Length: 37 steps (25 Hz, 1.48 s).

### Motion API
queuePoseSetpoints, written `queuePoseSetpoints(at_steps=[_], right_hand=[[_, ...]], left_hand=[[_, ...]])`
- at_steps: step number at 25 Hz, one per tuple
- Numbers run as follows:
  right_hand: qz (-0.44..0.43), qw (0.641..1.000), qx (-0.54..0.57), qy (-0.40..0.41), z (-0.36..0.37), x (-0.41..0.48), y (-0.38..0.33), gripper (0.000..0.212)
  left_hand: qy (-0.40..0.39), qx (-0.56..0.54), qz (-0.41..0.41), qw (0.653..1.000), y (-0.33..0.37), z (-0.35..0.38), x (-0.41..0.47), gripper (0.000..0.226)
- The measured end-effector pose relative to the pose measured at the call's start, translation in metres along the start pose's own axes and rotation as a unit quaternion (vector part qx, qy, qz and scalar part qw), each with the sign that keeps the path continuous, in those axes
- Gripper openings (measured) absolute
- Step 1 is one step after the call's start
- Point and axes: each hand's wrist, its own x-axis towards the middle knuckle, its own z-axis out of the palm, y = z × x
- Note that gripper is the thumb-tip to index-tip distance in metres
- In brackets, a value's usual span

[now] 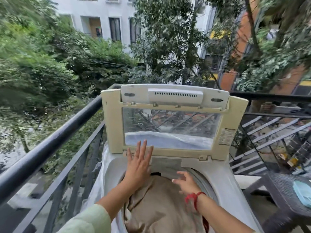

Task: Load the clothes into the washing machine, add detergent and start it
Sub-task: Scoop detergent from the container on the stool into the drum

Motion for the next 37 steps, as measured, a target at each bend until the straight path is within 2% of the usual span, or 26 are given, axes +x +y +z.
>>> queuePoseSetpoints(at_steps=[2, 3, 5, 7, 10, 12, 14, 15, 17, 18, 21, 22, 24, 26, 31, 37], right_hand=[[0.124, 0.975, 0.181, -0.04, 0.007, 0.009, -0.008, 0.024], [0.157, 0.961, 0.221, -0.052, 0.01, 0.015, -0.011, 0.02], [0.191, 0.953, 0.229, -0.055, 0.018, 0.03, -0.014, 0.03], [0.2, 0.95, 0.236, -0.029, 0.029, 0.044, -0.018, 0.041], [0.227, 0.922, 0.313, 0.013, 0.043, 0.063, -0.024, 0.037], [0.238, 0.885, 0.399, 0.023, 0.046, 0.074, -0.029, 0.015], [0.236, 0.838, 0.49, 0.038, 0.046, 0.085, -0.033, 0.014], [0.229, 0.811, 0.537, 0.039, 0.044, 0.088, -0.035, 0.018], [0.227, 0.766, 0.6, 0.036, 0.041, 0.091, -0.038, 0.047], [0.23, 0.751, 0.618, 0.035, 0.04, 0.09, -0.039, 0.051], [0.228, 0.719, 0.656, 0.021, 0.039, 0.087, -0.039, 0.033], [0.226, 0.714, 0.663, 0.024, 0.038, 0.086, -0.038, 0.034], [0.221, 0.716, 0.662, 0.024, 0.036, 0.084, -0.034, 0.051], [0.217, 0.726, 0.652, 0.024, 0.035, 0.083, -0.032, 0.059], [0.216, 0.793, 0.57, 0.019, 0.042, 0.071, -0.025, 0.066], [0.216, 0.816, 0.537, 0.014, 0.037, 0.067, -0.015, 0.061]], left_hand=[[-0.036, 0.022, 0.023, 0.999, -0.001, 0.008, 0.014, 0.118], [-0.051, 0.018, 0.018, 0.998, -0.002, 0.012, 0.02, 0.123], [-0.066, -0.002, 0.0, 0.998, -0.005, 0.022, 0.025, 0.125], [-0.071, -0.019, -0.006, 0.997, -0.007, 0.034, 0.025, 0.121], [-0.06, -0.027, -0.012, 0.998, -0.004, 0.048, 0.025, 0.114], [-0.07, -0.035, -0.033, 0.996, 0.001, 0.051, 0.028, 0.122], [-0.086, -0.037, -0.053, 0.994, 0.003, 0.053, 0.031, 0.133], [-0.087, -0.032, -0.055, 0.994, 0.004, 0.054, 0.031, 0.136], [-0.089, -0.03, -0.051, 0.994, 0.004, 0.054, 0.032, 0.142], [-0.092, -0.032, -0.05, 0.994, 0.004, 0.054, 0.033, 0.145], [-0.124, -0.037, -0.06, 0.99, 0.004, 0.05, 0.033, 0.151], [-0.134, -0.042, -0.063, 0.988, 0.005, 0.048, 0.033, 0.15], [-0.141, -0.034, -0.056, 0.988, 0.006, 0.044, 0.033, 0.142], [-0.153, -0.03, -0.045, 0.987, 0.007, 0.039, 0.032, 0.13], [-0.164, -0.032, -0.044, 0.985, 0.004, 0.029, 0.029, 0.124], [-0.165, -0.041, -0.047, 0.984, 0.005, 0.024, 0.029, 0.119]])
